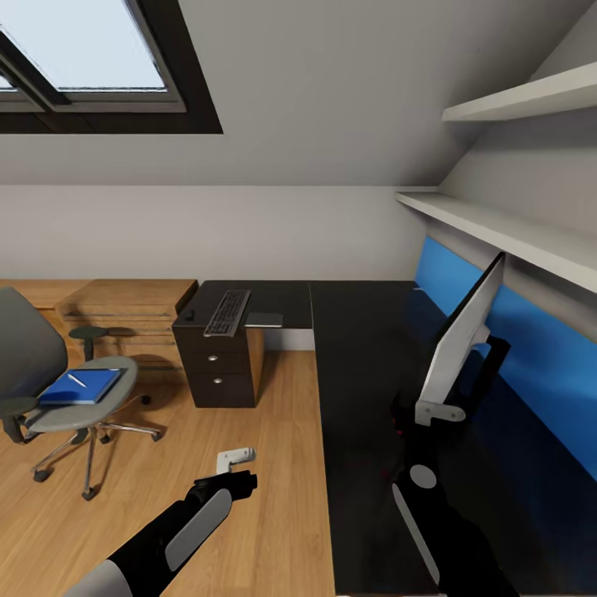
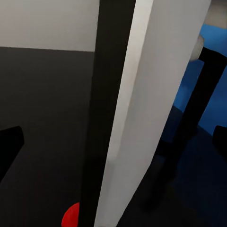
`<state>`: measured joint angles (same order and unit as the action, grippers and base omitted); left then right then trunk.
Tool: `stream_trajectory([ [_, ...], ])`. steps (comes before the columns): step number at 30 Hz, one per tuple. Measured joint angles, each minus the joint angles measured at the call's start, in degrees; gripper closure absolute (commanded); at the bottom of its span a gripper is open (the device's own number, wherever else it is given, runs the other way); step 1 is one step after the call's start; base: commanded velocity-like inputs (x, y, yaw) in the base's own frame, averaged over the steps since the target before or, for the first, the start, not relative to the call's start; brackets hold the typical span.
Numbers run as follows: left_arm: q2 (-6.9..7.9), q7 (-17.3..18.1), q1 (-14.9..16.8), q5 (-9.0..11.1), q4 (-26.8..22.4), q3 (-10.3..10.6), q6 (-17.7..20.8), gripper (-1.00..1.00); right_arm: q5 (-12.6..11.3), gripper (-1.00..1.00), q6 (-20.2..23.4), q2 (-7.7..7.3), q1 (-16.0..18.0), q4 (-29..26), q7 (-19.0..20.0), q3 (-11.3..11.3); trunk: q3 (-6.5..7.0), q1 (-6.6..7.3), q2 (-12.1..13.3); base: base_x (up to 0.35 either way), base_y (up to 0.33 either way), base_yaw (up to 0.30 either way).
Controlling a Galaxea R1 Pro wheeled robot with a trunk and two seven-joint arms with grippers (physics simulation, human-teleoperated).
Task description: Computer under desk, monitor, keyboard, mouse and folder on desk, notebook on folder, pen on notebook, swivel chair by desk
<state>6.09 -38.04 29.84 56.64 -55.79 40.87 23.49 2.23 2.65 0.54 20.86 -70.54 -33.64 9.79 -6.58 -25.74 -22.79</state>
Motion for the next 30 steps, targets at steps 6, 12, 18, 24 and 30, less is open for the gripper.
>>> stream_trajectory([
  [6, 0.03, -0.02, -0.02, 0.04, 0.0, -0.04, 0.0, -1.0, -0.04, -1.0, 0.15, -0.01, 0.0, 0.07, -0.05, -0.69, 0.0, 0.0, 0.0, 0.006, 0.0, 0.0],
  [12, 0.05, -0.09, 0.01, 0.04, 0.0, -0.05, 0.0, -1.0, -0.08, -1.0, 0.26, -0.02, 0.08, 0.08, -0.04, -3.27, 0.0, 0.0, 0.0, 0.0, 0.0, 0.0],
  [18, 0.05, -0.1, -0.01, 0.04, 0.0, -0.05, 0.0, -1.0, -0.15, -1.0, 0.32, -0.01, 0.09, 0.09, 0.02, -5.92, 0.0, 0.0, 0.0, 0.0, 0.0, 0.0],
  [24, 0.07, -0.1, -0.02, 0.03, 0.0, -0.05, 0.0, -1.0, -0.14, -1.0, 0.37, -0.01, 0.11, 0.53, 0.04, -6.15, 0.0, 0.0, 0.0, -0.013, 0.0, 0.0],
  [30, 0.06, -0.09, -0.01, 0.08, 0.0, -0.05, -0.01, -1.0, -0.16, -1.0, 0.37, -0.02, 0.17, 1.08, 0.03, -6.17, 0.0, -0.03, 0.01, -0.23, -0.044, 0.0],
])
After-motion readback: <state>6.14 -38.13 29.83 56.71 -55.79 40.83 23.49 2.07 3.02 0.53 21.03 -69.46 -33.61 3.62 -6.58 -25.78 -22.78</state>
